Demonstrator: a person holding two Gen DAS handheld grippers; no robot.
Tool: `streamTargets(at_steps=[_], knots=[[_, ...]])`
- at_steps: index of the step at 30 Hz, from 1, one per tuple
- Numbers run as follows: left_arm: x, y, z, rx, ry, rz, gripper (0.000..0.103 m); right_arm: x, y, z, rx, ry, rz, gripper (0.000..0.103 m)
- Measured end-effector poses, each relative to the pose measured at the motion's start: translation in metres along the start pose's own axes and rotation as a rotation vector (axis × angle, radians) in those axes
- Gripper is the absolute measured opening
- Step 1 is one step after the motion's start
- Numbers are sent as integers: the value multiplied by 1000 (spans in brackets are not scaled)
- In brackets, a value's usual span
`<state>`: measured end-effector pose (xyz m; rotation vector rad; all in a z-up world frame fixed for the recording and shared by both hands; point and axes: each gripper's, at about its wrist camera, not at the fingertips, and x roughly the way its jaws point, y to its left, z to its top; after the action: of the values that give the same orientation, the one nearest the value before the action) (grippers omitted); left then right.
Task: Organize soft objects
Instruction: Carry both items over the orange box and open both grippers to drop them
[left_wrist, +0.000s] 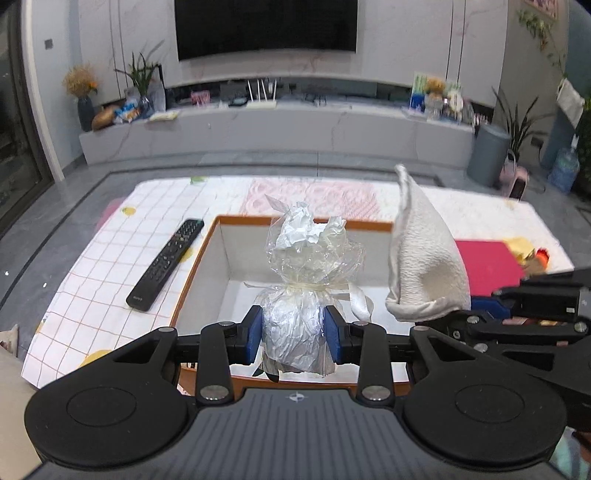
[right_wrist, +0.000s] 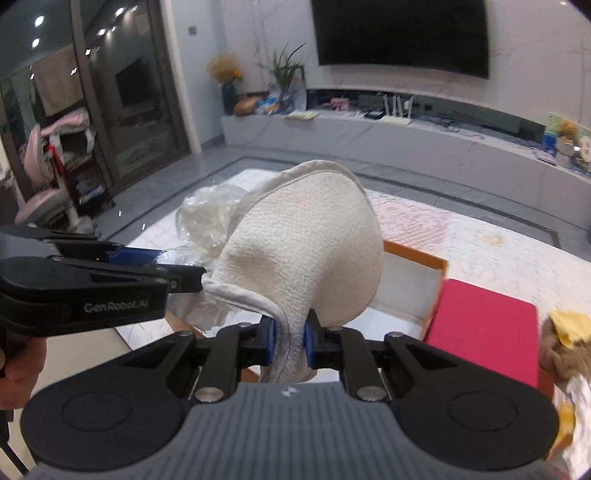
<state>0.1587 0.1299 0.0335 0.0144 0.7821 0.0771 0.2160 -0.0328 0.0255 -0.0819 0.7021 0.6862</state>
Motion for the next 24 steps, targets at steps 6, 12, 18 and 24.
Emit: streamTargets(at_steps=[6, 12, 18, 24], knots=[[25, 10, 1, 28, 91, -13, 40, 46, 1, 13, -26, 134, -9, 14], [50, 11, 3, 64, 170, -21, 40, 81, 1, 16, -46, 246, -49, 14], [67, 9, 1, 82, 228, -28, 40, 111, 7, 10, -147, 366, -120, 15], [81, 4, -3, 109, 281, -31, 40, 138, 4, 3, -205, 460, -161, 15]])
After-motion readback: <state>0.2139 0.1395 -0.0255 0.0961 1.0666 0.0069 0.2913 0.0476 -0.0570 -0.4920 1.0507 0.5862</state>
